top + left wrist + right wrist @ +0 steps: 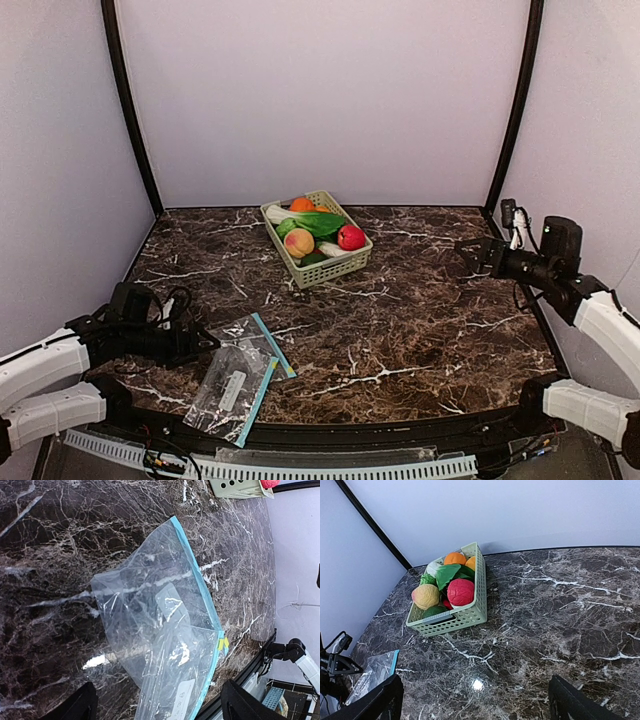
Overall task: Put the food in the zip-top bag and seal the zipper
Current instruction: Pick up the zipper food storage bag at the corner of the board.
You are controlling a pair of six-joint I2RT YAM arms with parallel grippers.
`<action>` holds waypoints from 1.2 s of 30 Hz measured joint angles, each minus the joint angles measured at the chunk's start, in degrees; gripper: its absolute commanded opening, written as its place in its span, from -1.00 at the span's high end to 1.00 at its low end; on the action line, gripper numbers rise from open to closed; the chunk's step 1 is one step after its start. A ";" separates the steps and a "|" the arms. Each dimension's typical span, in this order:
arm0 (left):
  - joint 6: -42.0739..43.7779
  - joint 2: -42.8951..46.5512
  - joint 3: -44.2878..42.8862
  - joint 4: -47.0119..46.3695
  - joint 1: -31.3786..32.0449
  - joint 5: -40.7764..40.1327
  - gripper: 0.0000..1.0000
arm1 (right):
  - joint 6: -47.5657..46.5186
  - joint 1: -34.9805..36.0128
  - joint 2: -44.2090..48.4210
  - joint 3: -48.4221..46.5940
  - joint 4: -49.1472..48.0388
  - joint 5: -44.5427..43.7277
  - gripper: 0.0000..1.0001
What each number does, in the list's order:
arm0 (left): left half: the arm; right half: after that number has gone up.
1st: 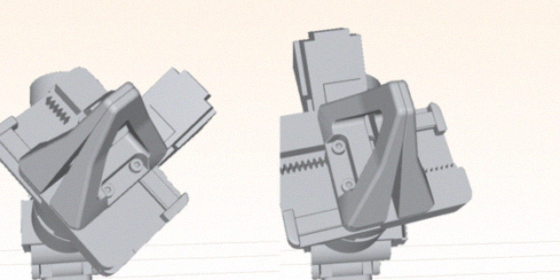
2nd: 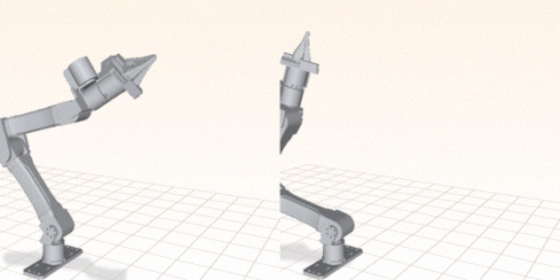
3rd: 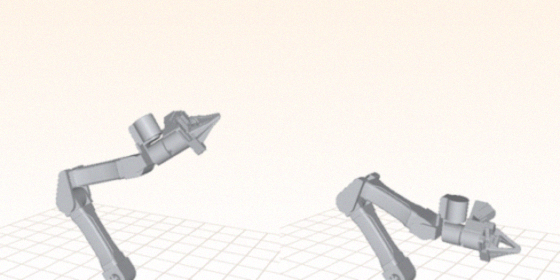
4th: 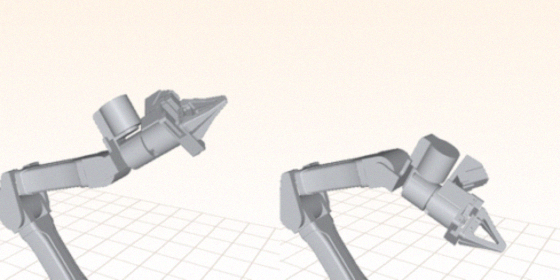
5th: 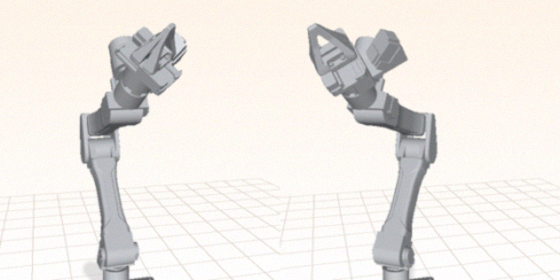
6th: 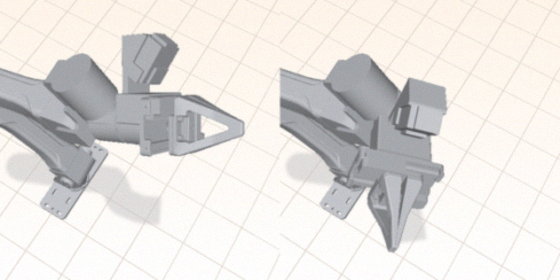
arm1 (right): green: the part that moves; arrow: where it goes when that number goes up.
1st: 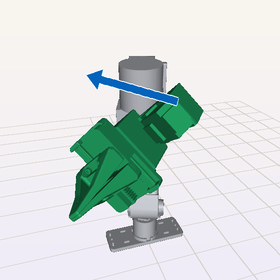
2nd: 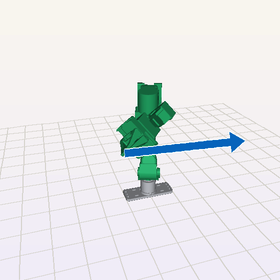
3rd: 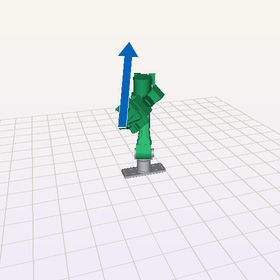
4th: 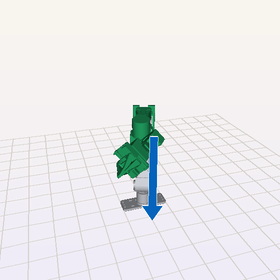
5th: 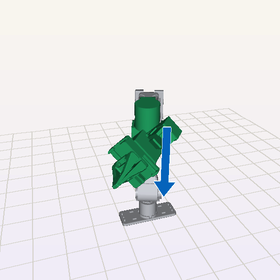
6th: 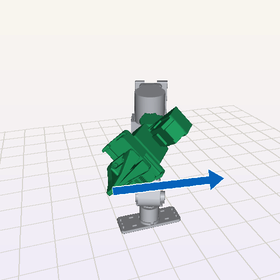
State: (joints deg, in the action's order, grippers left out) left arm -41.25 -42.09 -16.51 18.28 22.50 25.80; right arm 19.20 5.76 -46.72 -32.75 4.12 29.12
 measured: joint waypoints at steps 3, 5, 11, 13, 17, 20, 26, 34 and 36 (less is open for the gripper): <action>-1.01 -0.17 0.46 -1.11 0.28 1.40 -0.54 | 0.00 1.22 -1.44 0.00 -0.92 -0.04 -0.97; -1.36 -0.68 0.55 -1.68 0.42 2.29 -0.40 | 0.00 1.84 -2.14 0.00 -1.31 -0.24 -0.97; -1.38 -4.07 0.57 -2.47 1.46 4.07 -0.13 | 0.20 3.17 -3.26 0.00 -1.64 -0.81 -0.97; -1.36 -5.38 0.57 -2.45 2.08 4.20 -0.08 | 0.22 3.37 -3.28 0.00 -1.68 -0.92 -0.97; -1.20 -6.95 0.57 -2.45 2.93 4.20 -0.02 | 0.22 3.48 -3.28 0.00 -1.97 -1.11 -0.97; -1.09 -7.63 0.57 -2.43 3.26 4.17 0.05 | 0.22 3.50 -3.30 0.00 -2.01 -1.49 -0.97; -0.98 -7.91 0.57 -2.43 3.67 3.98 0.18 | 0.22 3.63 -3.54 0.00 -2.03 -1.97 -0.97; -1.05 -8.22 0.57 -2.43 4.13 3.85 0.58 | 0.20 3.63 -3.61 0.00 -2.03 -2.03 -0.97; -1.07 -8.22 0.57 -2.43 4.20 3.82 0.69 | 0.20 3.63 -3.61 0.00 -2.03 -2.08 -0.97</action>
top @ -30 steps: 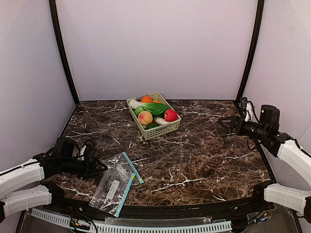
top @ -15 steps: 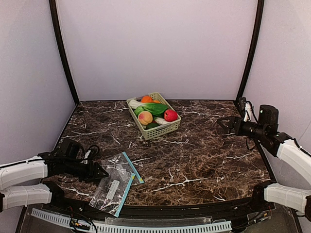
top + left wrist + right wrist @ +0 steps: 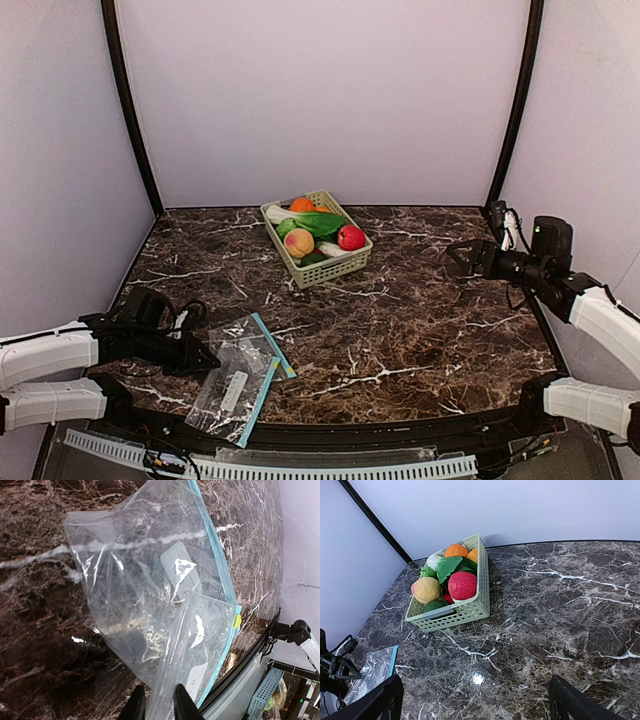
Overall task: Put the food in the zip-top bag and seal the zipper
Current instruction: Pick up the zipper food storage bag at the corner of the board.
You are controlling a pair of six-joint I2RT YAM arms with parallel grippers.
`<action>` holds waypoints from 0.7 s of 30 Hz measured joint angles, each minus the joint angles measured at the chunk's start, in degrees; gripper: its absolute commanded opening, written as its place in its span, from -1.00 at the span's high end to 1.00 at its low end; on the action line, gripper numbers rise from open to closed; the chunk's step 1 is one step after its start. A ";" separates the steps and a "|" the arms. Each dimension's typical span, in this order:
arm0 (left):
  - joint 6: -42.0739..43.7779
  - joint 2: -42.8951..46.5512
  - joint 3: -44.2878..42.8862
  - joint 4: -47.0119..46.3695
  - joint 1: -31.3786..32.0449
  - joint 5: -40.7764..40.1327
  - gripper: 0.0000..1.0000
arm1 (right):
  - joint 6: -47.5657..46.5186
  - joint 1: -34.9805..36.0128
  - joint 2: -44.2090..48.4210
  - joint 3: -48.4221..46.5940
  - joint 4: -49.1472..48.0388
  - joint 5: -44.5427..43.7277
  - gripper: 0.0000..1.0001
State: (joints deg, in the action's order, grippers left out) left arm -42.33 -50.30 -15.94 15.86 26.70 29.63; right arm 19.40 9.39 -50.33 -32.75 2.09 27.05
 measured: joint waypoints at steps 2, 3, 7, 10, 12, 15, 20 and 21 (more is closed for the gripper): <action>-0.17 0.04 0.00 0.02 0.17 0.07 0.78 | -0.02 0.00 0.02 0.00 0.02 -0.11 -0.97; -0.13 0.15 0.00 0.02 0.22 0.15 0.81 | -0.02 0.00 0.04 0.00 0.02 -0.13 -0.97; -0.28 1.14 0.00 0.02 0.22 0.35 0.97 | -0.02 0.00 0.22 0.07 0.04 -0.17 -0.97; -0.37 2.03 0.00 0.02 0.22 0.87 0.99 | -0.02 0.00 0.46 0.11 0.07 -0.33 -0.97; -0.35 2.69 0.00 0.04 0.22 1.46 0.99 | -0.02 0.00 0.63 0.11 0.11 -0.35 -0.97; -0.28 4.09 -0.70 0.28 0.22 2.56 0.99 | 0.02 0.00 1.16 0.11 0.24 -0.35 -0.97; 0.98 3.91 -7.56 -0.61 0.22 5.53 0.99 | 1.53 0.00 1.81 0.04 0.50 0.42 -0.97; 1.64 2.95 -9.88 -1.07 0.22 6.43 0.99 | 2.32 0.00 1.81 0.00 0.46 1.18 -0.97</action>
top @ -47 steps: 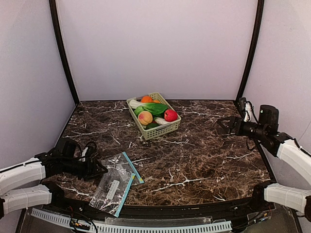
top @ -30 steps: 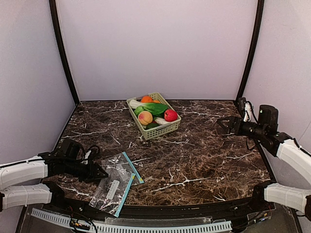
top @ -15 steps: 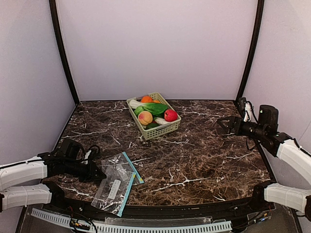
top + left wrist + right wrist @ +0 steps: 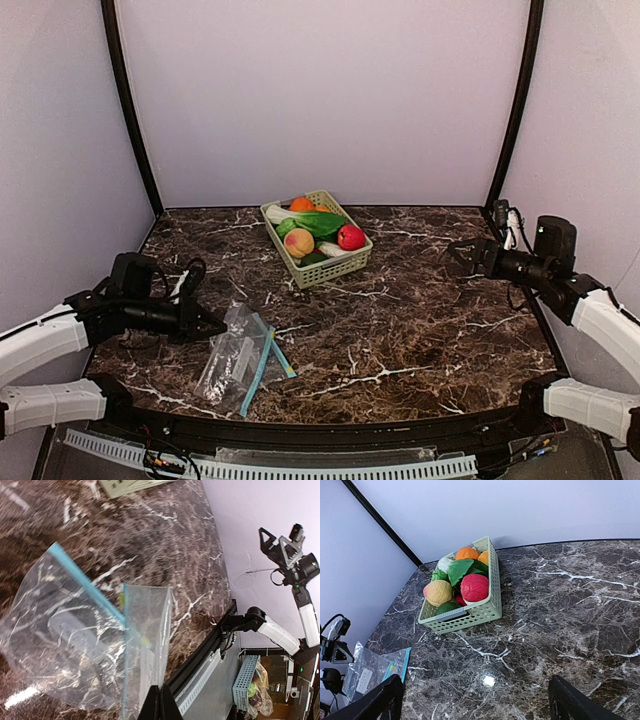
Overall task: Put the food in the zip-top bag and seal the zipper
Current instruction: Pick up the zipper food storage bag at the corner of the board.
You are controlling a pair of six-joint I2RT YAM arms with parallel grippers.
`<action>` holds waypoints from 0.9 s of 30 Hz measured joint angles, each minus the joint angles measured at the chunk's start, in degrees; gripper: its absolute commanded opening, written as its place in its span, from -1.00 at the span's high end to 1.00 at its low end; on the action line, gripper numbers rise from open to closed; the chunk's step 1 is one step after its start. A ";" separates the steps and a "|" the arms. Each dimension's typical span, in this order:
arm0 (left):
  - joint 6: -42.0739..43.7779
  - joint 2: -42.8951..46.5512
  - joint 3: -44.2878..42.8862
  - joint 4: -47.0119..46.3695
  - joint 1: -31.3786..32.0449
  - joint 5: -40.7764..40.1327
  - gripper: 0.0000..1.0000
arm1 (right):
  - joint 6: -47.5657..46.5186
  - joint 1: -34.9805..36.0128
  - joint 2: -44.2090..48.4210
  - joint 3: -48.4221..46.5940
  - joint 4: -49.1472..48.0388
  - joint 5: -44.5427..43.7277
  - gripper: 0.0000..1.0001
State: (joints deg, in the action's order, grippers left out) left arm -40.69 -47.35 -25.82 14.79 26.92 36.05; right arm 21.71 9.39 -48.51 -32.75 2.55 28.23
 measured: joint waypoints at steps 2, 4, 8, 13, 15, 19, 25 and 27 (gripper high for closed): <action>1.66 -3.32 -5.49 -0.79 0.00 1.90 0.99 | 1.57 0.11 0.00 -0.02 -0.70 1.68 -0.97; 4.11 -7.52 -11.50 -1.38 0.00 3.74 0.99 | 3.48 0.61 0.00 -0.02 -2.16 3.23 -0.97; 9.66 -16.48 -23.34 -3.02 0.00 8.00 0.99 | 6.82 3.89 0.02 -0.02 -5.70 5.22 -0.94; 15.41 -25.99 -33.68 -6.10 0.00 14.14 0.99 | 9.68 8.52 -0.57 -0.02 -10.10 6.71 -0.85; 16.79 -28.46 -35.76 -8.07 0.00 16.33 0.99 | 10.62 10.01 -1.42 -0.02 -12.41 7.19 -0.79; 17.31 -31.50 -36.57 -14.71 0.00 21.86 0.99 | 12.44 13.79 -4.46 -0.11 -18.62 8.87 -0.66; 15.91 -30.77 -31.52 -26.36 0.00 26.05 0.99 | 13.66 20.96 -14.56 -4.07 -26.99 12.28 -0.43; 15.91 -30.62 -30.67 -27.43 0.00 26.60 0.99 | 13.57 22.88 -18.14 -6.14 -28.94 13.11 -0.42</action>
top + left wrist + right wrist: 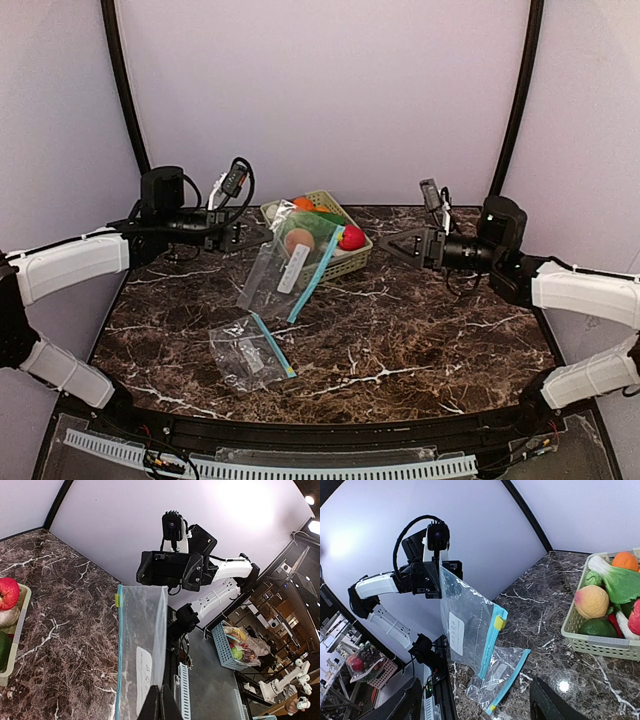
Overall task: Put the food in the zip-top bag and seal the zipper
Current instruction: Pick up the zipper food storage bag at the corner of the board, then pass from the left arm to the right
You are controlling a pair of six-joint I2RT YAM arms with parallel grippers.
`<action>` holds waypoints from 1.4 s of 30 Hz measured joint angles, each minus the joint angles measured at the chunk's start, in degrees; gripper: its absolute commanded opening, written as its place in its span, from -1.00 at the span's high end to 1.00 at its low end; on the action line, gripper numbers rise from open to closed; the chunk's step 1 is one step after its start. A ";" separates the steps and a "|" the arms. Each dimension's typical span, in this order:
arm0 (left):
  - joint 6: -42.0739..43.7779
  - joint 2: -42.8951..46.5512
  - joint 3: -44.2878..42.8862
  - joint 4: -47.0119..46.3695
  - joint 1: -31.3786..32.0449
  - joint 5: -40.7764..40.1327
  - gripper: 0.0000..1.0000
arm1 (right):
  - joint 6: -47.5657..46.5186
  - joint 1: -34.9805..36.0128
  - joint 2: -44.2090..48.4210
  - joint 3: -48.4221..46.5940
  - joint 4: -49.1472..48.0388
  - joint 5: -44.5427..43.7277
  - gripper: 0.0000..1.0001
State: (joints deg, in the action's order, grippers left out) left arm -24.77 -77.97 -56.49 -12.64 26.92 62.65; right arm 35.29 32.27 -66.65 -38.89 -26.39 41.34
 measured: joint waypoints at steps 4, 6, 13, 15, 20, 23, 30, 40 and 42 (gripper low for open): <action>0.20 0.50 -0.13 -1.05 0.00 0.59 0.99 | 0.52 3.61 -7.23 -3.69 -5.29 1.33 -0.36; 0.22 1.05 -0.39 -1.16 0.00 0.98 0.99 | 1.44 4.76 -9.88 -3.96 -8.68 2.03 -0.34; 0.42 2.19 -0.48 -2.75 0.00 3.43 0.99 | 3.19 7.58 -15.65 -5.03 -14.62 3.48 -0.33; 0.44 2.54 -0.26 -2.99 0.00 4.22 0.99 | 3.13 8.15 -16.20 -5.95 -15.12 3.67 -0.32; 0.42 3.56 1.22 -3.43 0.00 5.81 0.99 | 2.89 8.39 -18.21 -8.63 -16.17 3.93 -0.25; 0.33 3.76 1.57 -3.76 0.00 6.45 0.99 | 2.73 8.41 -19.67 -9.81 -16.74 4.11 -0.17; -0.09 3.85 2.19 -5.16 0.02 7.21 0.99 | 2.43 8.74 -21.00 -11.06 -17.25 5.07 0.05; -0.76 3.85 2.34 -6.03 0.04 7.43 0.99 | 1.75 9.09 -21.00 -11.32 -17.57 5.44 0.14; -1.01 3.85 2.56 -6.23 0.07 7.43 0.99 | 1.64 9.09 -21.00 -11.47 -17.55 5.40 0.11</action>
State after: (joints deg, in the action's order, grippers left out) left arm -25.78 -74.13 -53.93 -18.87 26.98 70.08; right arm 36.93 41.36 -87.66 -50.37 -43.94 46.74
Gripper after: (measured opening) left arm 0.009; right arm 0.424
